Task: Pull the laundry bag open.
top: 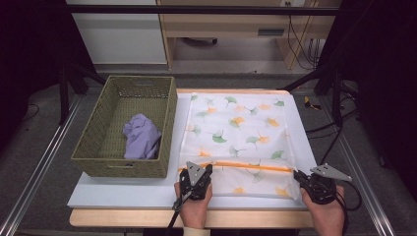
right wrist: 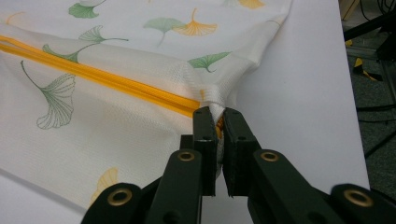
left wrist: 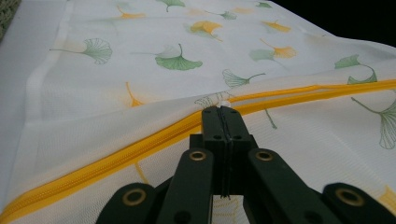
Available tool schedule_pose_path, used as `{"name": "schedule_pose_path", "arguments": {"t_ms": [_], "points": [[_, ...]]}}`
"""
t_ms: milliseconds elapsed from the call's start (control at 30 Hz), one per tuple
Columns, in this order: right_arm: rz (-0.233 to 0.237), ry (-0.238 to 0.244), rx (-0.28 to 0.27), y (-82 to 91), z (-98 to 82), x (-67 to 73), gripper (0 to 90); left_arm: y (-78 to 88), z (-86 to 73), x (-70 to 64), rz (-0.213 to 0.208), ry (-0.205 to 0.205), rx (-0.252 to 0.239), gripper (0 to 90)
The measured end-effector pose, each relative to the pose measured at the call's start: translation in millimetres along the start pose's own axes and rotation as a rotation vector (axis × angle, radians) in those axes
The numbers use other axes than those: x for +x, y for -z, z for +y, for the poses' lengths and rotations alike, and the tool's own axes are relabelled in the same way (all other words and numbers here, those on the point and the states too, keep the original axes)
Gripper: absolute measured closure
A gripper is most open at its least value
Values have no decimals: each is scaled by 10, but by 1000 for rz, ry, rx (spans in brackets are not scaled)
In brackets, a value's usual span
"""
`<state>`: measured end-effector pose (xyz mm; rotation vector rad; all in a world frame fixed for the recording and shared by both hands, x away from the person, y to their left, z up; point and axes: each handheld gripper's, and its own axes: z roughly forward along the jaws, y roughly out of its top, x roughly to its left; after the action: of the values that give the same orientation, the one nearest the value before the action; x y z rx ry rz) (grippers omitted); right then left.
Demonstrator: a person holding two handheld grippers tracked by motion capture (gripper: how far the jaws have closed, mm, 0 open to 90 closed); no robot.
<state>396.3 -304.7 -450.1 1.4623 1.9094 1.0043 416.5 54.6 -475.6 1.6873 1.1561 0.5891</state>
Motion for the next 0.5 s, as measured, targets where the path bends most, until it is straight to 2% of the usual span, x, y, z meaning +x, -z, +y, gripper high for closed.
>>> {"name": "schedule_pose_path", "arguments": {"t_ms": [100,233,500], "points": [[-5,4,2,2,1,5,853,12,-3,19,8,0,0,899],[-7,-4,2,1,-4,-14,854,31,-7,84,13,22,-8,899],[-9,-2,3,0,-2,-6,854,32,-34,114,22,24,-3,899]]}}
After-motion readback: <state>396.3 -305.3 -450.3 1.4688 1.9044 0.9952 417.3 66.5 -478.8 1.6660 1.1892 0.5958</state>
